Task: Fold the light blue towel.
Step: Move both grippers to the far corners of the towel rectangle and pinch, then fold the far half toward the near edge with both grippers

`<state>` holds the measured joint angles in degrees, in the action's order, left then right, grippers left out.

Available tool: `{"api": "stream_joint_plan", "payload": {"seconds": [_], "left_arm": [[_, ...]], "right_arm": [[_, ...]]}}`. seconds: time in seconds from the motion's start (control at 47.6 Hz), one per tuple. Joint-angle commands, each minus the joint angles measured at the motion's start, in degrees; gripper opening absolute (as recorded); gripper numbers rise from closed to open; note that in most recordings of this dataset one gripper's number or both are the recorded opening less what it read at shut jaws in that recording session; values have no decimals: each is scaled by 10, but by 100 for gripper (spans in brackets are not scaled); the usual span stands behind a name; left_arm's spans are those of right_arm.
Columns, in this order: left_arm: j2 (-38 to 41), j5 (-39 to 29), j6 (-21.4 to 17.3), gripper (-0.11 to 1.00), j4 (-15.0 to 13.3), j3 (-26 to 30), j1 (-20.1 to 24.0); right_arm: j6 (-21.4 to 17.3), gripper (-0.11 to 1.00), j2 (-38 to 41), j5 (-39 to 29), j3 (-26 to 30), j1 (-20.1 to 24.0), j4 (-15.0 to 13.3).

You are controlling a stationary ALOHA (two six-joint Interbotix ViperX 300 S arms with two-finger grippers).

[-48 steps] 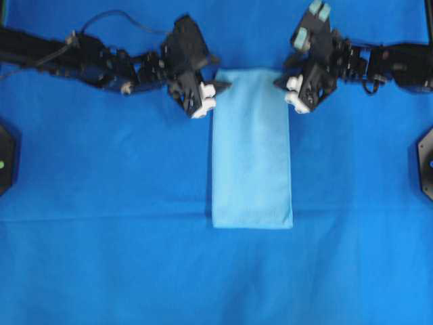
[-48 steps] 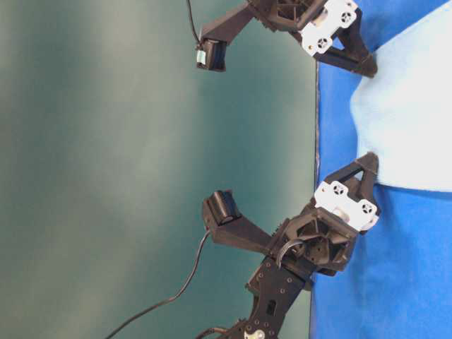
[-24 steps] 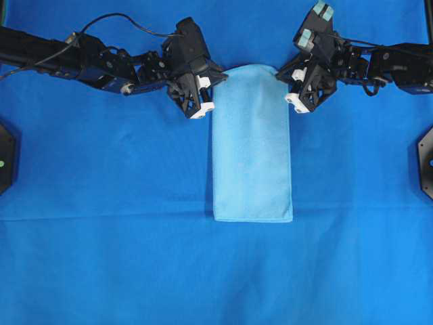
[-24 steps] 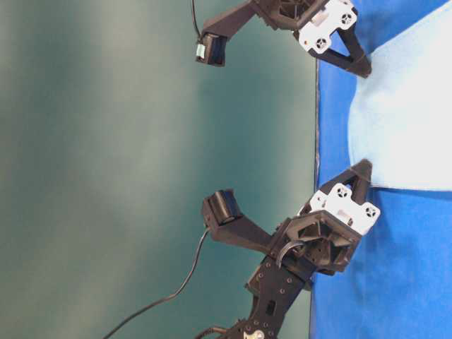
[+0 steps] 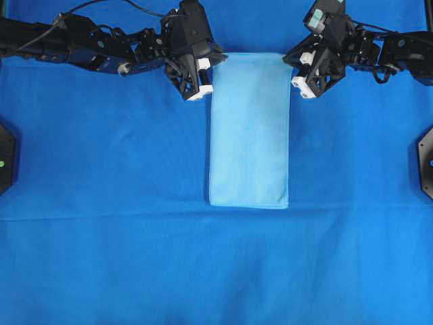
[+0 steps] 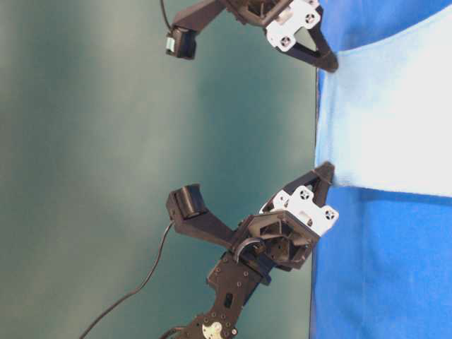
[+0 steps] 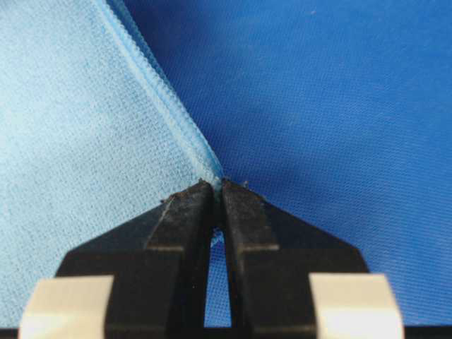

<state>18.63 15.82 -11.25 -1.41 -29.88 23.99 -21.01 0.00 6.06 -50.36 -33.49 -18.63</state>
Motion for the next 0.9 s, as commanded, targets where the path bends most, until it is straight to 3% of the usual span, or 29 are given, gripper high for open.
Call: {"api": "stream_joint_plan", "payload": {"seconds": [0.0,0.399,0.672,0.882], "left_arm": [[-21,-2,-5,4,-1,11,5],[-77,-54,-20,4,-1,4,-22],[-139,-105,-22,4,-1,-27,-69],[-166,-115,-18,4,-1,-60,-121]], "right_arm": [[1,5,-16,-1,5,-6,-1],[-7,5,-54,-37,2,11,1],[-27,5,-156,-130,-2,94,14],[-76,5,-200,-192,-16,178,17]]}}
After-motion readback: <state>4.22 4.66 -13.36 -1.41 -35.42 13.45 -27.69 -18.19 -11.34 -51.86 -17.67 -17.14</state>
